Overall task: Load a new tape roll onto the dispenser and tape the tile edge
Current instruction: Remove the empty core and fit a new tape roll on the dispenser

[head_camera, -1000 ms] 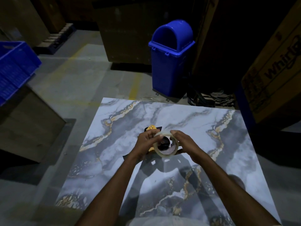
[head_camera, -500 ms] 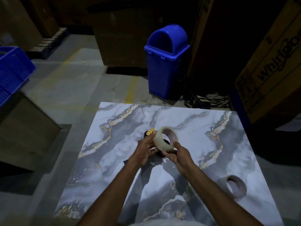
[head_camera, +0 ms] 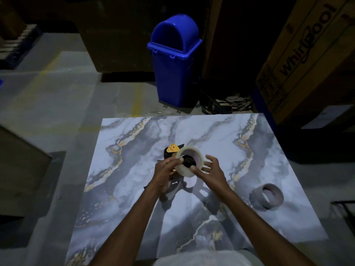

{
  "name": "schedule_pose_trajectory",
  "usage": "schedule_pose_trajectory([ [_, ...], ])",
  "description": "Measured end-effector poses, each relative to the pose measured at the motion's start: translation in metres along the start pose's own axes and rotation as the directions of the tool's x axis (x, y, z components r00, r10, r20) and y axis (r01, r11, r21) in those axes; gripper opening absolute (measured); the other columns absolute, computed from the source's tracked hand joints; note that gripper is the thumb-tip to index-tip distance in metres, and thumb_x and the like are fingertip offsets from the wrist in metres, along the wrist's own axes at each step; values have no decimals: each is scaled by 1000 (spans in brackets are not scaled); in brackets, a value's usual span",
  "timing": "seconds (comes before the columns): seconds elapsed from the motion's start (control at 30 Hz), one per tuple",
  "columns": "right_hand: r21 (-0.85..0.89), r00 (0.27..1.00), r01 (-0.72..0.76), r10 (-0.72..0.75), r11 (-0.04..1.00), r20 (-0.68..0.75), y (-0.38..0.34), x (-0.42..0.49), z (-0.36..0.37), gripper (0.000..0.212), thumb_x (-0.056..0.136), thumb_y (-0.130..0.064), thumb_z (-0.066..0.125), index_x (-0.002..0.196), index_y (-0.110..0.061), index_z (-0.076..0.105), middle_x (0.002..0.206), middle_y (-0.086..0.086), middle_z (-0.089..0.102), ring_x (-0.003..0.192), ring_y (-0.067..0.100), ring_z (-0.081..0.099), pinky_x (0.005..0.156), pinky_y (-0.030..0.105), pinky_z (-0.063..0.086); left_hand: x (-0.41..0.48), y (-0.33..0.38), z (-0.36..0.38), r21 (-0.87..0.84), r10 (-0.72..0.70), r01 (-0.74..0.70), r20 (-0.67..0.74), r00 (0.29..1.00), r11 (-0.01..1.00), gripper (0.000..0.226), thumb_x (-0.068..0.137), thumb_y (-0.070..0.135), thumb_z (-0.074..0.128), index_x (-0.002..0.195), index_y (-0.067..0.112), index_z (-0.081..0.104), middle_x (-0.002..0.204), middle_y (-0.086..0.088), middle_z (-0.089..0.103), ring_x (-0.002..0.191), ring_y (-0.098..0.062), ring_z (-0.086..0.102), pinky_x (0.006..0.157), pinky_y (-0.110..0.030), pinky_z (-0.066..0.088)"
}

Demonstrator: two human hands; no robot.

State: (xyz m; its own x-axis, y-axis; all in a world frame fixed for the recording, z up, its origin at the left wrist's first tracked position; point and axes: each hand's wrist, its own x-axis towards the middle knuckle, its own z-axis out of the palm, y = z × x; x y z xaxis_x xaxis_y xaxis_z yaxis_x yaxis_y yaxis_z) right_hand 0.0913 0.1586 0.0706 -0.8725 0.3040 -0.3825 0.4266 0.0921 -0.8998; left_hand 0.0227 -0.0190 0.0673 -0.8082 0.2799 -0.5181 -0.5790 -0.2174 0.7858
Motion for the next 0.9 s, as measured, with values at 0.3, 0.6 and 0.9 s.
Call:
schedule_pose_trajectory([
  [0.3,-359,952,294,-239,886,189,-15,16,-19,119,49,-58,94,149,-29,37,141,-11,52,120,9,57,91,29,57,6,9,10,12,-101,101,22,995,995,27,87,31,75,107,15,79,102,-14,77,89,-25,68,75,-37,53],
  [0.6,-158,976,213,-203,964,81,-1,13,-14,112,56,-37,97,151,-20,39,139,-9,54,119,2,58,90,20,55,-3,5,18,-145,-1,16,107,994,989,33,95,20,68,123,2,71,111,-14,76,97,-24,73,75,-33,63],
  [0.9,-239,951,286,-244,928,191,1,22,-24,92,57,-23,97,134,-35,47,124,-18,62,115,1,59,88,30,58,1,-1,11,-94,83,-77,58,995,993,33,84,-5,75,114,8,74,113,-9,75,94,-19,73,70,-28,60],
])
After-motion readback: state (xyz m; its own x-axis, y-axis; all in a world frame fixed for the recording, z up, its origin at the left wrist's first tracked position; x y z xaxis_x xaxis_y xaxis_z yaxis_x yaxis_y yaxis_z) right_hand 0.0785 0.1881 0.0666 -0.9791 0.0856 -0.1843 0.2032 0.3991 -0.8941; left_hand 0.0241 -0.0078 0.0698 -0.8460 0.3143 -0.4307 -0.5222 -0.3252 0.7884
